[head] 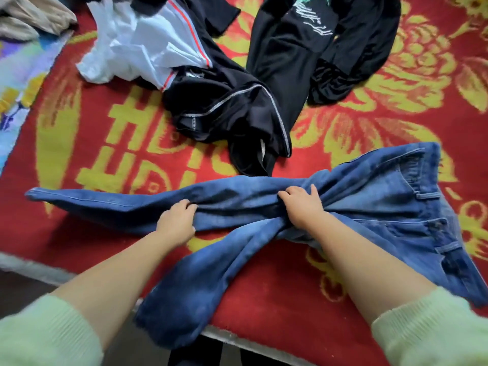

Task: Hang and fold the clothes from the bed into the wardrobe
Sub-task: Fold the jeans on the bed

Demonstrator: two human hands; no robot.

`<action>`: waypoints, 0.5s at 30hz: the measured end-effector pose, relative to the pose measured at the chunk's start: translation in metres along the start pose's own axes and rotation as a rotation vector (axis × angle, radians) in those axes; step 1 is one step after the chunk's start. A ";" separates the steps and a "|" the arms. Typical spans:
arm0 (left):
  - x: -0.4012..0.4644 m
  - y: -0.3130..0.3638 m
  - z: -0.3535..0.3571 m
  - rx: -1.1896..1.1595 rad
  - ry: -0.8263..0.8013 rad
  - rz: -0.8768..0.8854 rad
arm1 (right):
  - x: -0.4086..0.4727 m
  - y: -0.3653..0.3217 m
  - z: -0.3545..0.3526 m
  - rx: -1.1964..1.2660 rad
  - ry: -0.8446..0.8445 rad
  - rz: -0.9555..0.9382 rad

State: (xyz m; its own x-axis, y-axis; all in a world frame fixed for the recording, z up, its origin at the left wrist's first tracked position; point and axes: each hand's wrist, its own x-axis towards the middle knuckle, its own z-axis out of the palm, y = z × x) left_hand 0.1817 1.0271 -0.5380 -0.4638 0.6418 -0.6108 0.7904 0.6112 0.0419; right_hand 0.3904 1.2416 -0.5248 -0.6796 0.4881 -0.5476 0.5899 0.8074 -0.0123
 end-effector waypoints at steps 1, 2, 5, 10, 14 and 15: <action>0.002 -0.009 0.006 0.095 -0.059 0.010 | 0.006 0.001 0.001 -0.046 -0.021 0.024; 0.002 -0.021 0.013 0.166 -0.100 -0.003 | 0.010 0.003 0.001 -0.091 -0.036 0.050; -0.002 -0.071 0.029 0.258 -0.100 -0.140 | 0.014 0.018 0.001 -0.190 -0.143 0.152; -0.001 -0.141 0.027 0.296 0.043 -0.244 | 0.001 0.031 0.005 -0.315 -0.188 0.195; 0.008 -0.157 0.010 0.141 0.151 -0.139 | 0.005 0.029 0.011 -0.265 0.026 0.175; 0.009 -0.159 0.001 0.066 0.175 -0.105 | 0.006 0.029 0.009 -0.226 0.104 0.170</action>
State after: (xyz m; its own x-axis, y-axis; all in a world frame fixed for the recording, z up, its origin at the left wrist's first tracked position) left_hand 0.0529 0.9349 -0.5509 -0.6030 0.6502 -0.4623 0.7557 0.6512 -0.0698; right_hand 0.4071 1.2654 -0.5362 -0.6272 0.6444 -0.4375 0.5948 0.7589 0.2652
